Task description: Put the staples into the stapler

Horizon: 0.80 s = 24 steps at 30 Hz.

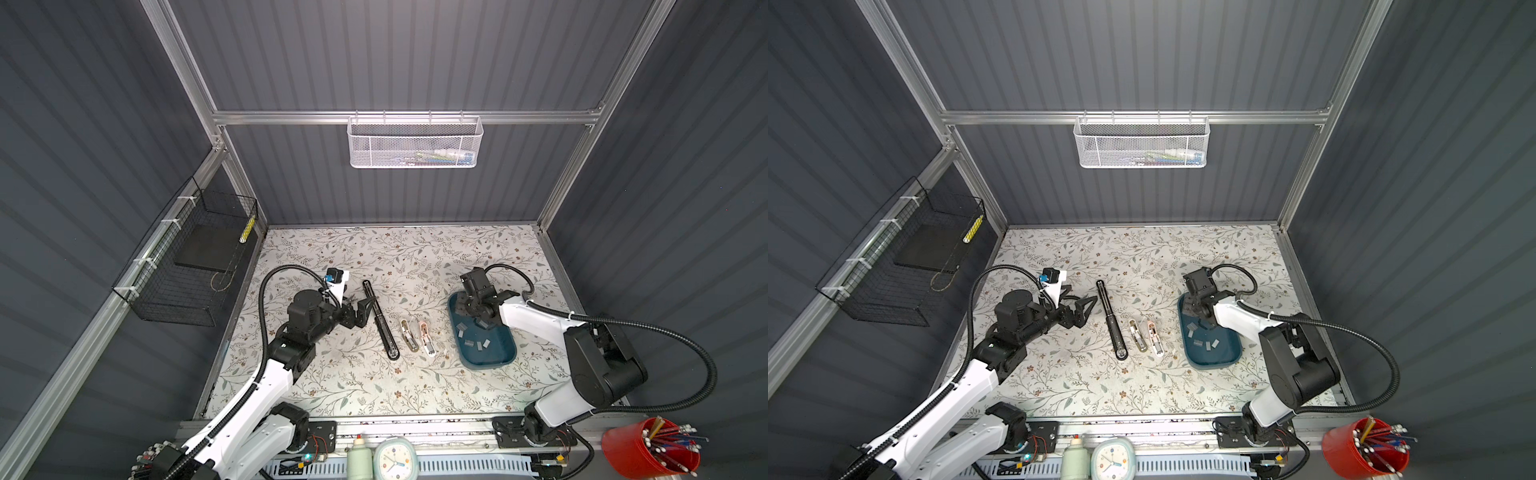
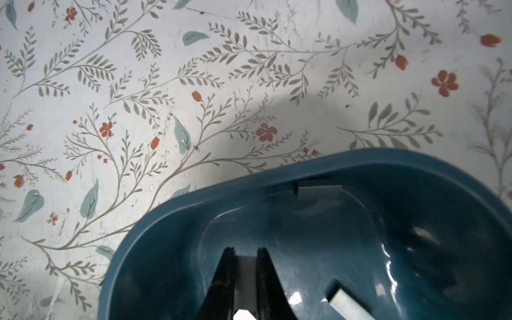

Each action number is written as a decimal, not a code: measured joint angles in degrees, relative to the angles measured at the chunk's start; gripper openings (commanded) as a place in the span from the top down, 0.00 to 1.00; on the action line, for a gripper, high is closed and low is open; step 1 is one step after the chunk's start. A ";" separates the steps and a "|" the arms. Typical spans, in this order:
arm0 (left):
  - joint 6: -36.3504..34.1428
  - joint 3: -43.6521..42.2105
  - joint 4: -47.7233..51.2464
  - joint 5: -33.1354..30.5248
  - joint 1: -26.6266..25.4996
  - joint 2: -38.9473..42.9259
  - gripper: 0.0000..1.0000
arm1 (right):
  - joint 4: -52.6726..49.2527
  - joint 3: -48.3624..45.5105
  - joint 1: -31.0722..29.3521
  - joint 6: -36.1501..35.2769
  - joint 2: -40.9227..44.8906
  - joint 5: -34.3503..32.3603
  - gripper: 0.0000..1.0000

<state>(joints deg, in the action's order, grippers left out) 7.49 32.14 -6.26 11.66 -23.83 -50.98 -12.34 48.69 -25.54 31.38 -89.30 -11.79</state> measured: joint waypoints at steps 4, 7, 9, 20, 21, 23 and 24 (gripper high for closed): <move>0.02 0.00 0.09 0.22 0.00 0.44 0.01 | 0.22 -1.27 -0.44 -0.61 2.16 -0.07 0.93; 0.02 0.00 0.20 0.39 0.00 0.66 0.01 | 0.44 -2.78 -1.27 -1.03 5.09 -0.22 0.93; 0.02 0.00 0.22 0.39 0.00 0.72 0.01 | 0.55 -3.82 -1.88 -1.44 7.48 -0.24 0.94; 1.25 0.00 2.03 1.90 0.00 0.48 0.01 | 1.14 -7.52 -10.03 -2.80 21.44 -2.82 0.94; 1.60 0.00 2.58 2.01 0.00 0.50 0.01 | 1.20 -7.52 -11.39 -2.97 22.32 -3.26 0.94; 2.29 0.00 3.91 2.14 0.00 0.63 0.01 | 1.25 -7.52 -13.99 -3.23 23.71 -4.09 0.94; 2.75 0.00 4.85 2.19 0.00 0.94 0.01 | 1.38 -7.52 -15.34 -3.34 24.37 -4.46 0.94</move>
<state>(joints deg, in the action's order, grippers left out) 10.24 32.14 -1.41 13.85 -23.83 -50.04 -10.96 41.17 -40.88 28.03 -64.93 -16.25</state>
